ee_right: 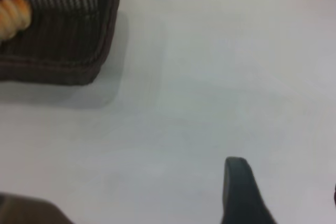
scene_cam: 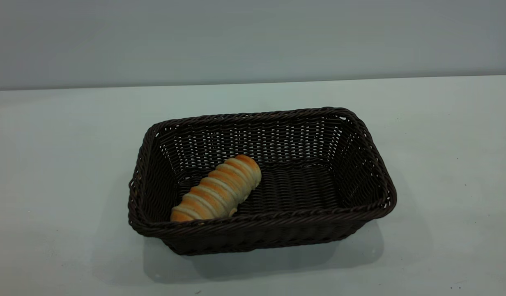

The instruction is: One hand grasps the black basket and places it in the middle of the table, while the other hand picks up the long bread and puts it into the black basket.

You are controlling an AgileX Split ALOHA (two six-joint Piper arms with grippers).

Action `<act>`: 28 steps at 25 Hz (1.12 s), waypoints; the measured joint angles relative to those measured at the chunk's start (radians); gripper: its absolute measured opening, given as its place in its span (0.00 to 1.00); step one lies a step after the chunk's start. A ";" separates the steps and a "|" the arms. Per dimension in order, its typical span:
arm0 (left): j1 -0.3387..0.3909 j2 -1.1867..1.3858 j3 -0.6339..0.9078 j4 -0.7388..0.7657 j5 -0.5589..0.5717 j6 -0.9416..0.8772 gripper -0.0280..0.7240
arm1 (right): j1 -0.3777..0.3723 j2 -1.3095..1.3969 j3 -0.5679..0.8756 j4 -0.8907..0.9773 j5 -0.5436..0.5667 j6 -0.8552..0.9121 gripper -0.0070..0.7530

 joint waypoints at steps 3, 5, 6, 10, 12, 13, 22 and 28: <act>0.005 0.000 0.000 0.000 0.000 0.000 0.82 | -0.017 -0.003 0.000 0.000 0.003 0.000 0.58; 0.006 0.000 0.000 0.000 0.000 0.000 0.82 | -0.017 -0.003 0.000 0.000 0.003 0.000 0.58; 0.006 0.000 0.000 0.000 0.000 0.000 0.82 | -0.017 -0.003 0.000 0.000 0.003 0.000 0.58; 0.013 0.000 0.000 0.000 0.000 0.000 0.82 | -0.023 -0.003 0.000 0.001 0.003 0.000 0.58; 0.013 0.000 0.000 0.000 0.000 0.000 0.82 | -0.039 -0.004 0.000 0.001 0.003 0.000 0.58; 0.013 0.000 0.000 0.000 0.000 0.000 0.82 | -0.051 -0.004 0.000 0.001 0.003 0.000 0.58; 0.013 0.000 0.000 0.000 0.000 0.000 0.82 | -0.071 -0.004 0.000 0.001 0.003 0.000 0.58; 0.013 0.000 0.000 0.000 0.001 0.001 0.82 | -0.071 -0.004 0.000 0.001 0.003 0.001 0.58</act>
